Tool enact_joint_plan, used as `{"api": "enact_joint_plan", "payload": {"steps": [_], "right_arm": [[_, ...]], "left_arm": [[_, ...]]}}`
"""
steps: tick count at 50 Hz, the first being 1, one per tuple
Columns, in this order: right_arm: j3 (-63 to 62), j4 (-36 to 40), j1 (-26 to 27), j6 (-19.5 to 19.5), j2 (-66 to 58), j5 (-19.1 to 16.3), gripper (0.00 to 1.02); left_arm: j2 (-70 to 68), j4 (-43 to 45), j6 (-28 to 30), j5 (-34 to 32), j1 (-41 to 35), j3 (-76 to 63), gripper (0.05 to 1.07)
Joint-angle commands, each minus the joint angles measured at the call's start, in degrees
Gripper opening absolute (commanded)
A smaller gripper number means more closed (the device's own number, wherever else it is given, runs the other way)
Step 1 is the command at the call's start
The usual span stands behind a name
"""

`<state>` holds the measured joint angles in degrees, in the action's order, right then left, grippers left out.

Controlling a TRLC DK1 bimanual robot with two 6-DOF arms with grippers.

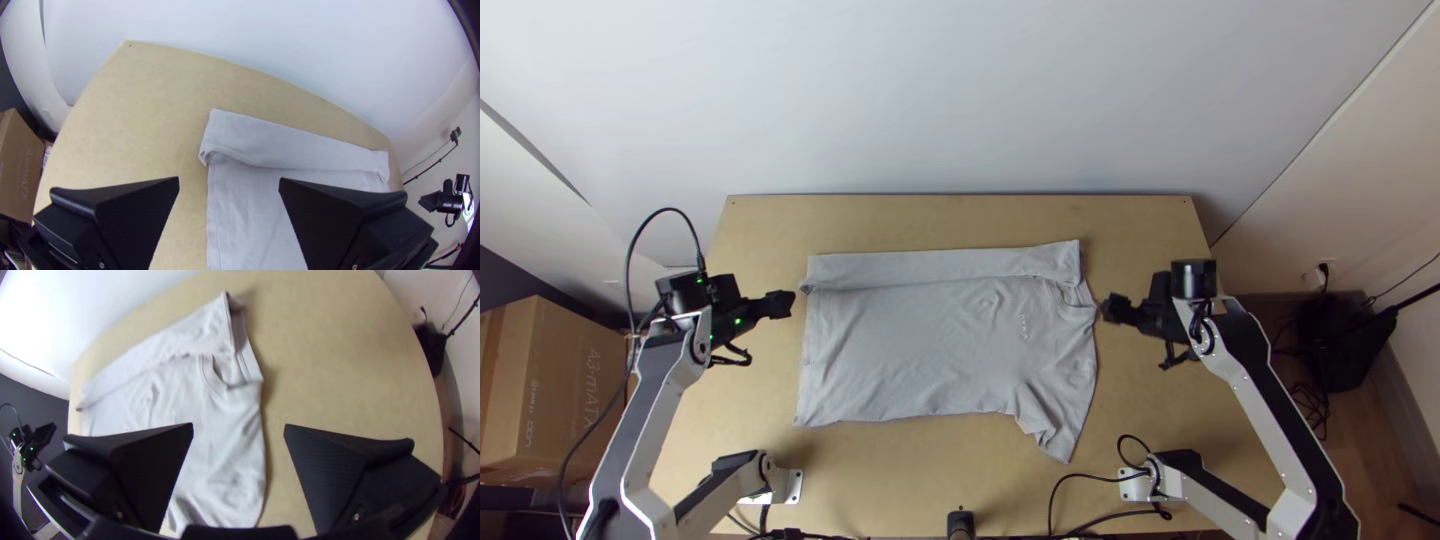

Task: Fold the t-shirt

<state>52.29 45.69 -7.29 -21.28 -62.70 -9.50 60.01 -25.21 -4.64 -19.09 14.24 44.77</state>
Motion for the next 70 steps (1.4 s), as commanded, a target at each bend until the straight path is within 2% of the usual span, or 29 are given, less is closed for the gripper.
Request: {"api": "enact_joint_plan", "payload": {"steps": [1, 4, 8, 14, 21, 28, 35, 38, 54, 59, 61, 65, 70], "right_arm": [[1.67, 9.06, -1.32, -1.49, 1.88, -0.26, 0.95], [0.71, 14.43, -2.29, -2.36, 2.32, -2.1, 0.95], [-2.11, 17.85, -3.61, -2.89, 3.99, -5.36, 0.95], [-7.47, 18.38, -7.04, -3.86, 5.48, -5.71, 0.93], [-12.65, 18.2, -8.36, -3.51, 2.93, -7.03, 0.69], [-14.94, 16.36, -9.15, -2.98, -1.64, -7.2, 0.53], [-15.64, 14.95, -9.85, -2.36, -5.68, -8.52, 0.5], [-15.82, 13.37, -10.9, -2.36, -6.56, -8.61, 0.43], [-15.91, 8.54, -12.93, -2.54, -12.8, -8.7, 0.43], [-16.17, 7.92, -15.12, -2.72, -15.44, -8.7, 0.43], [-16.52, 7.39, -15.91, -2.54, -16.23, -8.7, 0.35], [-17.05, 4.05, -16.44, -2.01, -16.23, -8.61, 0.02], [-17.14, 3.79, -17.32, -1.84, -16.05, -8.61, 0.03]], "left_arm": [[-4.02, -4.41, 2.71, -0.77, 0.35, 2.95, 1.02], [-5.34, -6.25, 2.71, -0.77, 0.53, 4.09, 1.02], [-7.01, -8.1, 2.62, -0.86, 0.53, 5.06, 1.02], [-8.42, -10.38, 1.92, -0.86, 0.0, 6.2, 1.02], [-9.38, -12.49, 0.78, -1.03, -0.62, 7.43, 1.02], [-10.35, -13.72, 0.78, -1.03, -0.79, 7.96, 1.02], [-11.4, -14.69, 0.78, -0.95, -0.79, 7.96, 1.02], [-11.84, -15.22, 0.78, -0.95, -0.79, 7.7, 1.02], [-13.34, -16.89, 1.57, -0.86, -0.79, 7.17, 1.02], [-13.69, -19.61, 4.56, -0.86, -1.06, 7.08, 1.02], [-13.51, -22.07, 6.75, -0.86, -1.76, 7.08, 1.02], [-12.9, -27.96, 10.45, -0.86, -4.13, 7.43, 1.02], [-12.2, -35.7, 13.35, 3.8, -10.9, 7.7, 1.02]]}}
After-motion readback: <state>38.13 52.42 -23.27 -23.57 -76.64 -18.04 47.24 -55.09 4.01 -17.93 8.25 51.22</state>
